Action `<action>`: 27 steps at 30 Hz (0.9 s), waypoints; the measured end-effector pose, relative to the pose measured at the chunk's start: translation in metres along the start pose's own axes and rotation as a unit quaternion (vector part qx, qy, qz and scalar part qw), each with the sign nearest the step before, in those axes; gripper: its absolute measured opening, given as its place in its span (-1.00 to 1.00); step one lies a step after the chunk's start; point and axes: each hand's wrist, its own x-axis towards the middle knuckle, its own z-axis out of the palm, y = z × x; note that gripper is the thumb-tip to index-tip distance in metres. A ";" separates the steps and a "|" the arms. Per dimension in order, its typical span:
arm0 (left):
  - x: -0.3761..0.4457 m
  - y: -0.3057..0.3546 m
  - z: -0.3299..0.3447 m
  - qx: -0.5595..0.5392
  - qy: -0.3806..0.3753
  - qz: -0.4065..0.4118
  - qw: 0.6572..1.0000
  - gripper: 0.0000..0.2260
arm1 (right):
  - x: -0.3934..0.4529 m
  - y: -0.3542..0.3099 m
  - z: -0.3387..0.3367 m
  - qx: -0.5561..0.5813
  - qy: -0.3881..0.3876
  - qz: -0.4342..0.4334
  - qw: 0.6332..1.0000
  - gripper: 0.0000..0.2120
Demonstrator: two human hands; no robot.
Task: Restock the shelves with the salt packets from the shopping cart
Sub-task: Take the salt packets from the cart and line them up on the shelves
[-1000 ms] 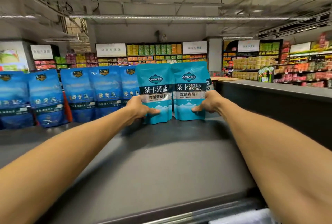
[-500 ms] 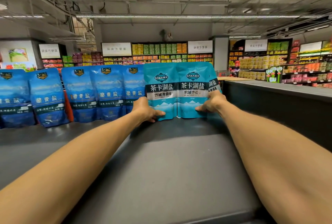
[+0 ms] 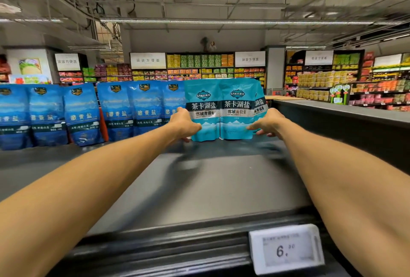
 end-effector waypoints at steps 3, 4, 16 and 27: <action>-0.020 0.016 -0.011 0.020 -0.005 0.031 0.999 -0.59 | -0.030 -0.010 -0.017 0.000 0.016 -0.022 1.000 -0.77; -0.027 0.023 -0.015 0.015 -0.004 0.043 0.999 -0.58 | -0.042 -0.014 -0.022 -0.002 0.022 -0.033 0.999 -0.83; -0.217 0.139 0.019 -0.221 -0.163 0.273 0.922 -0.75 | -0.310 0.012 -0.081 0.077 0.176 -0.196 0.962 -0.92; -0.470 0.109 0.217 -0.355 -0.469 0.291 0.754 -0.84 | -0.576 0.247 -0.082 0.036 0.404 0.041 0.913 -0.87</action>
